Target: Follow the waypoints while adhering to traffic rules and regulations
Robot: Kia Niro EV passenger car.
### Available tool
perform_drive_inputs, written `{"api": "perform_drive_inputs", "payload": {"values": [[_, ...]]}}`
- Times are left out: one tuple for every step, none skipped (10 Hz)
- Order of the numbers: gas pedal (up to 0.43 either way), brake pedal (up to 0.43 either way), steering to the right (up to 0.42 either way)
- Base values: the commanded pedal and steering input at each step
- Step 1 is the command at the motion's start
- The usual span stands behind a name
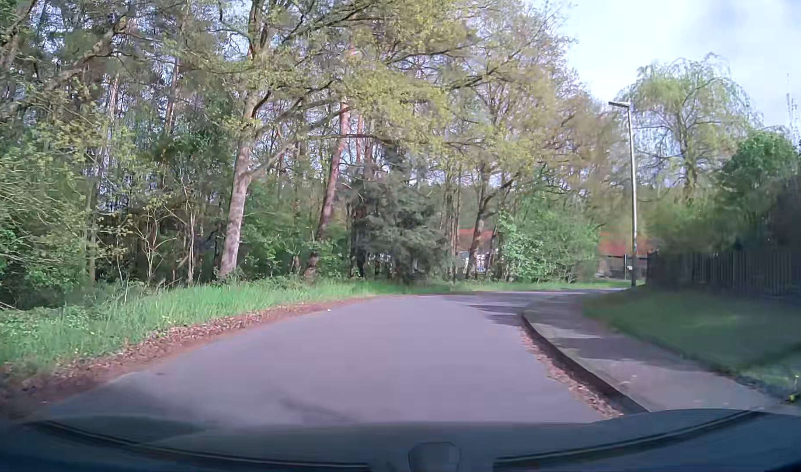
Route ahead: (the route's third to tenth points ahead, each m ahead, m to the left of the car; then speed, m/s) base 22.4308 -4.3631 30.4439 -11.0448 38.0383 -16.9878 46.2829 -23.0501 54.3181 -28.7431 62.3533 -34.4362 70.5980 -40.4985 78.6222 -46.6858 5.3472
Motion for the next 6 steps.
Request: {"api": "perform_drive_inputs", "payload": {"values": [[0.047, 0.000, 0.013], [0.039, 0.000, 0.013], [0.039, 0.000, 0.016], [0.039, 0.000, 0.025], [0.028, 0.000, 0.034], [0.028, 0.000, 0.043]]}}
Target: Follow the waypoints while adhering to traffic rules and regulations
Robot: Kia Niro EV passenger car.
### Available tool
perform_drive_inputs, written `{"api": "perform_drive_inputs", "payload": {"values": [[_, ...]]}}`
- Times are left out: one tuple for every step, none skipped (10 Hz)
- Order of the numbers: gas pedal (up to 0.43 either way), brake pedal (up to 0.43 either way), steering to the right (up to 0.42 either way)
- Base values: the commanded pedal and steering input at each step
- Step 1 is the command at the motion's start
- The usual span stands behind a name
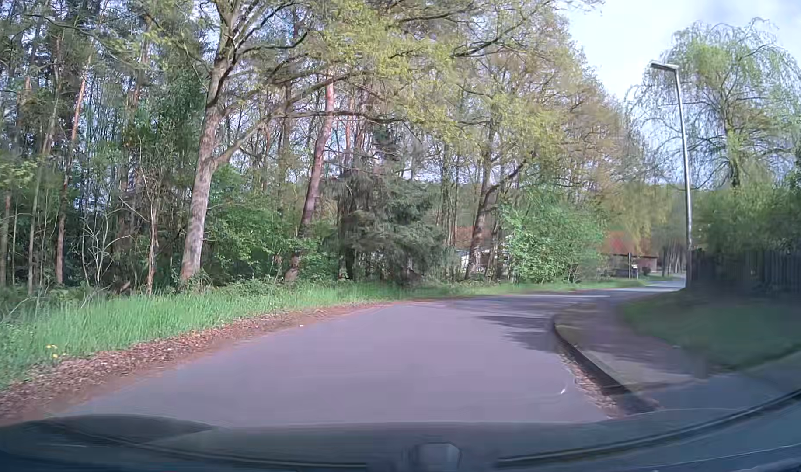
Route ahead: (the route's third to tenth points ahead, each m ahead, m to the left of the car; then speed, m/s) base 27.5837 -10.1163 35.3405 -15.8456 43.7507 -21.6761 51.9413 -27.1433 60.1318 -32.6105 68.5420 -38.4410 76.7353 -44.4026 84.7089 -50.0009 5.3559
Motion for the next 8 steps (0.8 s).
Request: {"api": "perform_drive_inputs", "payload": {"values": [[0.020, 0.000, 0.053], [0.020, 0.000, 0.058], [0.020, 0.000, 0.058], [0.020, 0.000, 0.059], [0.020, 0.000, 0.058], [0.020, 0.000, 0.059], [0.028, 0.000, 0.064], [0.028, 0.000, 0.074]]}}
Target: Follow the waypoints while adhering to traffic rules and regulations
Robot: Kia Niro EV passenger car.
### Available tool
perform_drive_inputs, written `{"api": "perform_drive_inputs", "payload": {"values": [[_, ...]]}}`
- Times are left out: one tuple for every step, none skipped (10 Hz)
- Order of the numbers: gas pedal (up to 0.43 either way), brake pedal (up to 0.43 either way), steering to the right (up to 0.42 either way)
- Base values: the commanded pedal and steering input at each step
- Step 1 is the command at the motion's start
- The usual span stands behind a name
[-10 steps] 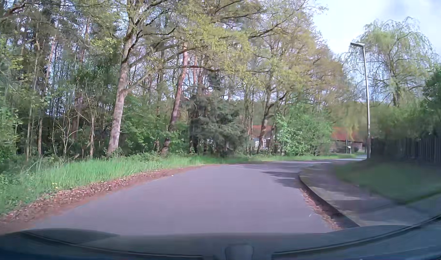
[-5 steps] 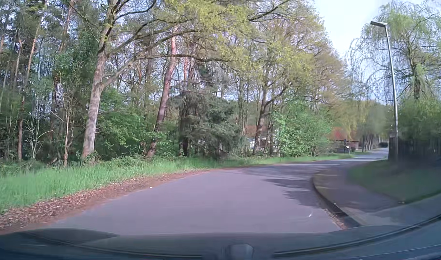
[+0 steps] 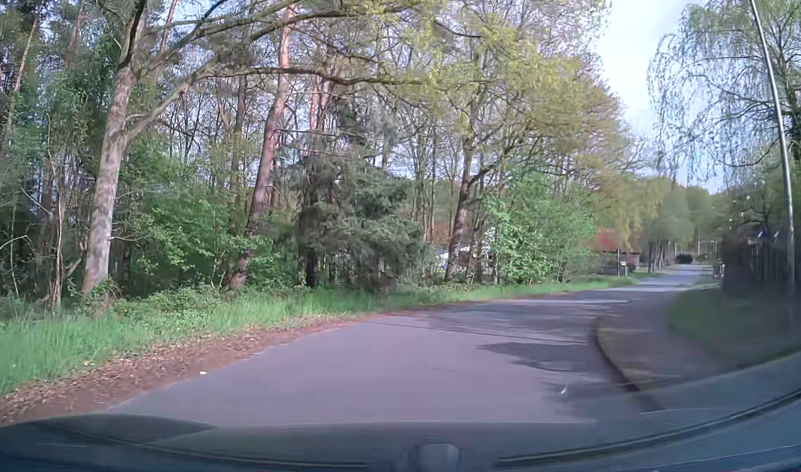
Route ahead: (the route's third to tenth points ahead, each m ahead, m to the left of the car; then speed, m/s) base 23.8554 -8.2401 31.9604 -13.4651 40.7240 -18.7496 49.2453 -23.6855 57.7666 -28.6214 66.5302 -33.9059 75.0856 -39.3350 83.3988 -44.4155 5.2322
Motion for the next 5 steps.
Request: {"api": "perform_drive_inputs", "payload": {"values": [[0.028, 0.000, 0.084], [0.028, 0.000, 0.097], [0.028, 0.000, 0.115], [0.028, 0.000, 0.127], [0.028, 0.000, 0.134]]}}
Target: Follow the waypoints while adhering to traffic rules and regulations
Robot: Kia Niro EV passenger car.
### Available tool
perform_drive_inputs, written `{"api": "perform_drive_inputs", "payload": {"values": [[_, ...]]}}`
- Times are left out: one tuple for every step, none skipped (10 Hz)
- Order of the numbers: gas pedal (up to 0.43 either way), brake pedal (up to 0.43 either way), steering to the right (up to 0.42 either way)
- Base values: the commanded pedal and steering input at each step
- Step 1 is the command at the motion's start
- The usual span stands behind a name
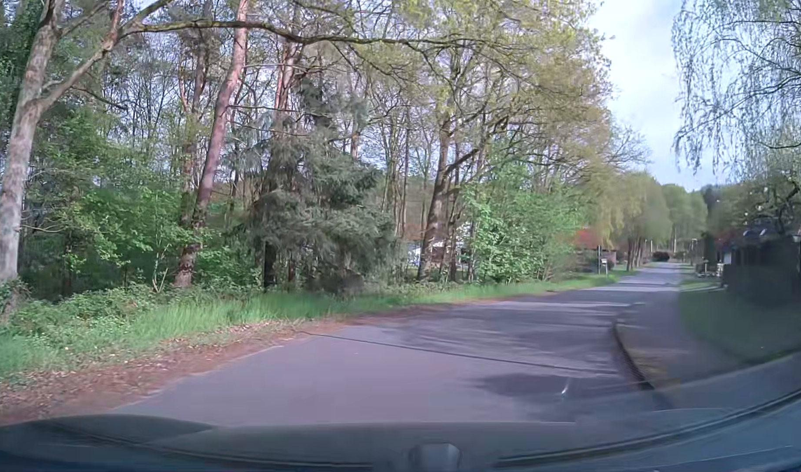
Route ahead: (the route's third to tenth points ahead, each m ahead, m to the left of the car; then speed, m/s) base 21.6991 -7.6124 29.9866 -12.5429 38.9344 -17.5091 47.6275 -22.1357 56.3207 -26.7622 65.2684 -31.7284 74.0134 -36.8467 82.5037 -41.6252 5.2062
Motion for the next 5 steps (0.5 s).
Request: {"api": "perform_drive_inputs", "payload": {"values": [[0.028, 0.000, 0.141], [0.028, 0.000, 0.153], [0.028, 0.000, 0.162], [0.039, 0.000, 0.165], [0.039, 0.000, 0.166]]}}
